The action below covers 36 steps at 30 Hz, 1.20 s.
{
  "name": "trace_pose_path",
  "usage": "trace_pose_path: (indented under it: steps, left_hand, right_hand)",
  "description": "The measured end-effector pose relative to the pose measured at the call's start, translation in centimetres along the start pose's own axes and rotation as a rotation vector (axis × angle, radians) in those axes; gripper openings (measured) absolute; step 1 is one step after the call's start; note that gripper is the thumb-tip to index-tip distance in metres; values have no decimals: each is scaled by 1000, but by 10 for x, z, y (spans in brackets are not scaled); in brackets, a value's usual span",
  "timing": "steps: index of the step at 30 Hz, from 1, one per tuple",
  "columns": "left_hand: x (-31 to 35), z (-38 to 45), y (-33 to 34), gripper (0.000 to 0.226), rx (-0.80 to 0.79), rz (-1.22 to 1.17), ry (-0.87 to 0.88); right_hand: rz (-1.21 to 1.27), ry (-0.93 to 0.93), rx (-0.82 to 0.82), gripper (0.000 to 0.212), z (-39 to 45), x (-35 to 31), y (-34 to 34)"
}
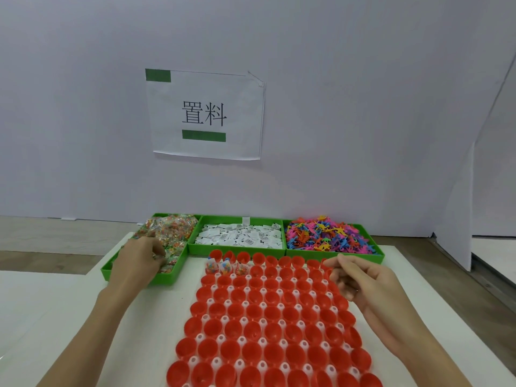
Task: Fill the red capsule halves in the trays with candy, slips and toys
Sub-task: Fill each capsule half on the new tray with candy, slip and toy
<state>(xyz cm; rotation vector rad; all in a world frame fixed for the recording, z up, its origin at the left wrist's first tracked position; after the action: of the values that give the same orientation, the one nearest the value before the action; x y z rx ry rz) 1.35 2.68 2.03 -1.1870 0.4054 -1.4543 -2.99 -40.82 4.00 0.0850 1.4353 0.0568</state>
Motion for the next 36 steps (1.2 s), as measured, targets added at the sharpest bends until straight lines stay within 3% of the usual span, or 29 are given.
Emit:
trace_pose_path:
  steps: [4, 8, 14, 19, 24, 27, 31, 36]
  left_hand:
    - [8, -1, -11, 13, 17, 29, 11]
    - [22, 0, -34, 12, 16, -135, -43]
    - [87, -17, -105, 16, 201, -301, 118]
    - [118, -79, -105, 23, 21, -873, 112]
    - [128, -120, -42, 27, -110, -925, 152]
    - [116, -116, -25, 27, -158, -960, 119]
    - [92, -103, -18, 26, -212, -985, 75]
    - [74, -90, -20, 28, -79, -975, 152]
  right_hand:
    - [10, 16, 24, 29, 1, 2, -3]
    - [31, 21, 32, 28, 3, 2, -4]
    - [46, 7, 25, 28, 2, -1, -4]
    - [26, 10, 3, 28, -1, -1, 1]
    - [-23, 33, -20, 28, -8, 5, 7]
    - [-131, -22, -27, 26, -11, 2, 12]
    - [-489, -225, -76, 15, -1, -11, 40]
    - [-815, -371, -154, 11, 64, -19, 99]
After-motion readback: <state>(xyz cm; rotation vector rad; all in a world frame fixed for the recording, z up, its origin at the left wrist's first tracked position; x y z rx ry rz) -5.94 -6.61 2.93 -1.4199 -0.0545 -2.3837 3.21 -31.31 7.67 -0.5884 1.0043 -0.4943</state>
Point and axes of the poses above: each hand's wrist, its own z-axis towards the middle knuckle, its own y-axis out of the palm, x = y × z, the point moved 5 cm from there along z, towards the middle knuckle, and after that the axes turned 5 degrees about x, right-handed, at the moved point
